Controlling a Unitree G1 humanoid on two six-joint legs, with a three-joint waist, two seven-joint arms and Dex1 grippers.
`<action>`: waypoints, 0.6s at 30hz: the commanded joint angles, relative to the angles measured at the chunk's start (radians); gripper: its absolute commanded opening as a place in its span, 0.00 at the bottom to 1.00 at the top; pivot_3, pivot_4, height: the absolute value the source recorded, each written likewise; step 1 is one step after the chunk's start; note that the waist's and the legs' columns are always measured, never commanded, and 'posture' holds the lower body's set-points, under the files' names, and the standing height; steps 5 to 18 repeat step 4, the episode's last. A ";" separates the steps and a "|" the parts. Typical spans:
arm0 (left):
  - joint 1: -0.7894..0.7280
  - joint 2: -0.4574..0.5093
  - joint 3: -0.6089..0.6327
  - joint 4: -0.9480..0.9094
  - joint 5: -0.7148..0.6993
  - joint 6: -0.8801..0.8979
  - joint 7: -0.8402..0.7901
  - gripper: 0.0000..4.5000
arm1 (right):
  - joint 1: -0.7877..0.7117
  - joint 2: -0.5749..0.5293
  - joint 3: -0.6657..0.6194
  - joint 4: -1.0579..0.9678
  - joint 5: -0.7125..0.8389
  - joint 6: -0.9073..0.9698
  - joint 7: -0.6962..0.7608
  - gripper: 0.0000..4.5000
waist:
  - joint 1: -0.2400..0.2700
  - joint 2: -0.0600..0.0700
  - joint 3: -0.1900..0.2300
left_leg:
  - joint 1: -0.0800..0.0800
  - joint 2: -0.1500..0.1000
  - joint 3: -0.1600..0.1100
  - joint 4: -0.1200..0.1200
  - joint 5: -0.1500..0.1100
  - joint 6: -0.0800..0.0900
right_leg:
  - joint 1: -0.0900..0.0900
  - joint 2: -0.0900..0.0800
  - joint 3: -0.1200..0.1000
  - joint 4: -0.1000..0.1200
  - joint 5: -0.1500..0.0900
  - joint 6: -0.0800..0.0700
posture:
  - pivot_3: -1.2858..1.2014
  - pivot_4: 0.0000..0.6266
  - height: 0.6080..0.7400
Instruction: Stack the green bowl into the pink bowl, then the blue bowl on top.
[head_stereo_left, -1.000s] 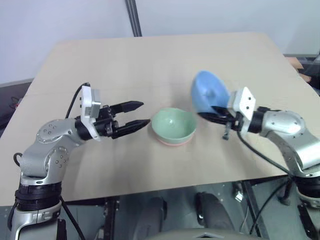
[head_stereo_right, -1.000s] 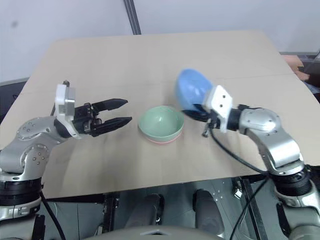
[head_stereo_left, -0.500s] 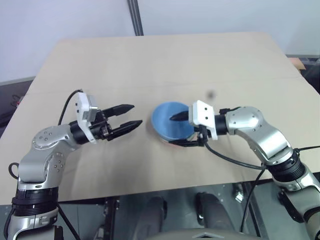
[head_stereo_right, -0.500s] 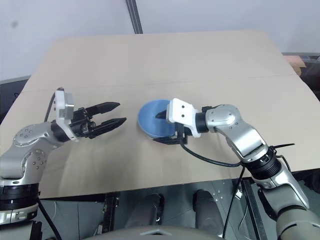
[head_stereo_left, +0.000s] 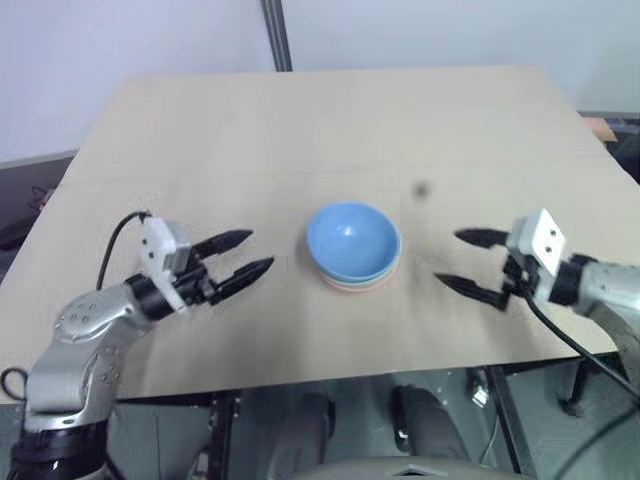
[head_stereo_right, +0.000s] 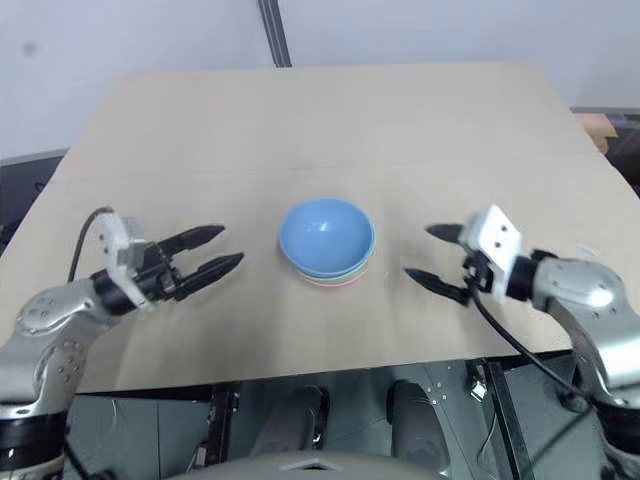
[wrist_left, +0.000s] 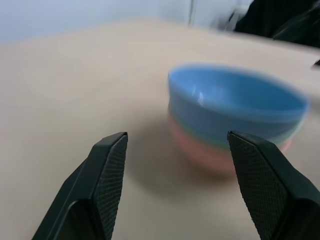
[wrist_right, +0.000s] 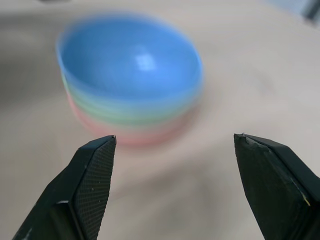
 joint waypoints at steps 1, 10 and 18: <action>0.046 0.041 0.070 -0.030 -0.020 -0.022 -0.057 0.75 | 0.041 -0.011 -0.125 -0.032 0.049 -0.032 0.008 0.88 | -0.003 0.000 0.000 | 0.001 0.001 0.001 0.000 0.000 0.000 | 0.000 0.000 0.001 0.000 0.000 0.000 | 0.52 0.24 1.00; 0.074 0.059 0.087 -0.036 -0.020 -0.024 -0.078 0.75 | 0.097 -0.022 -0.178 -0.048 0.065 -0.034 0.014 0.88 | -0.001 0.000 0.000 | 0.003 0.001 0.002 0.001 0.000 0.000 | 0.002 0.001 0.001 0.000 -0.004 0.001 | 0.52 0.24 1.00; 0.074 0.059 0.087 -0.036 -0.020 -0.024 -0.078 0.75 | 0.097 -0.022 -0.178 -0.048 0.065 -0.034 0.014 0.88 | -0.001 0.000 0.000 | 0.003 0.001 0.002 0.001 0.000 0.000 | 0.002 0.001 0.001 0.000 -0.004 0.001 | 0.52 0.24 1.00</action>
